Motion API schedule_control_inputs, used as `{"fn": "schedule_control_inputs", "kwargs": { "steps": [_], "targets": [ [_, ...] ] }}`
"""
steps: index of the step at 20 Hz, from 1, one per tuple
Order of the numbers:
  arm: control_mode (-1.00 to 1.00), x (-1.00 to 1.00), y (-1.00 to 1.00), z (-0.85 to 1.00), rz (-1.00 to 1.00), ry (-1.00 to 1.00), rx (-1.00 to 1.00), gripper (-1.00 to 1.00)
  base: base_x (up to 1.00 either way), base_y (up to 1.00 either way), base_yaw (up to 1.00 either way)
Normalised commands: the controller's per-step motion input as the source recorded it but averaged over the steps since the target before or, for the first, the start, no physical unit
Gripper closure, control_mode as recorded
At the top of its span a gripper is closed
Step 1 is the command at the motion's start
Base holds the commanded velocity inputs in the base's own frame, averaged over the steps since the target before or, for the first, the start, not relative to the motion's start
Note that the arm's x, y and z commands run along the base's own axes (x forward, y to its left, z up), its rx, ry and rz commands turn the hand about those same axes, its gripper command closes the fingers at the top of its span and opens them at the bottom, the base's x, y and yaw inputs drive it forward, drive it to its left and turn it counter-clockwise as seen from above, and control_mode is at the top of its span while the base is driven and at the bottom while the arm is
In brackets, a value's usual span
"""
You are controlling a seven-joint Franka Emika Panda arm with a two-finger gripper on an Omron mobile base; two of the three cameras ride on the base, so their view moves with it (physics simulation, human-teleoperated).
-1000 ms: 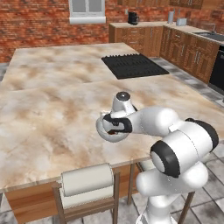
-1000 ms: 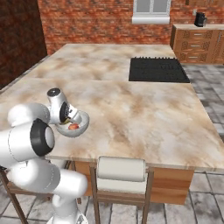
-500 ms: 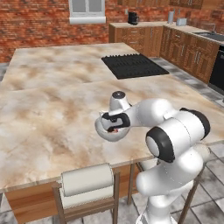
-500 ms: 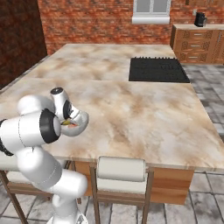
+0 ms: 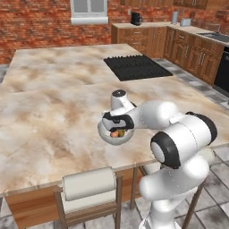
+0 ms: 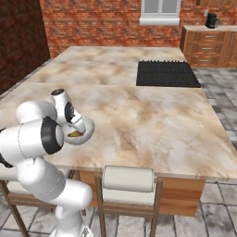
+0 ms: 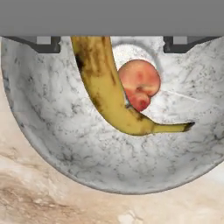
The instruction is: Retrieve the peach and banana from the fridge and place them into the bowl on the dining table.
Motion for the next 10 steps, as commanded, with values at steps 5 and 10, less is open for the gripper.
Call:
{"fn": "schedule_control_inputs", "kwargs": {
  "steps": [5, 10],
  "targets": [
    [-1.0, -0.95, -0.18, 0.79, -0.12, -0.12, 0.0, -1.0, 0.0, 0.0, 0.0],
    [-1.0, -1.0, -0.4, 1.0, -0.05, -0.19, 0.0, -1.0, 0.0, 0.0, 0.0]
  ]
}}
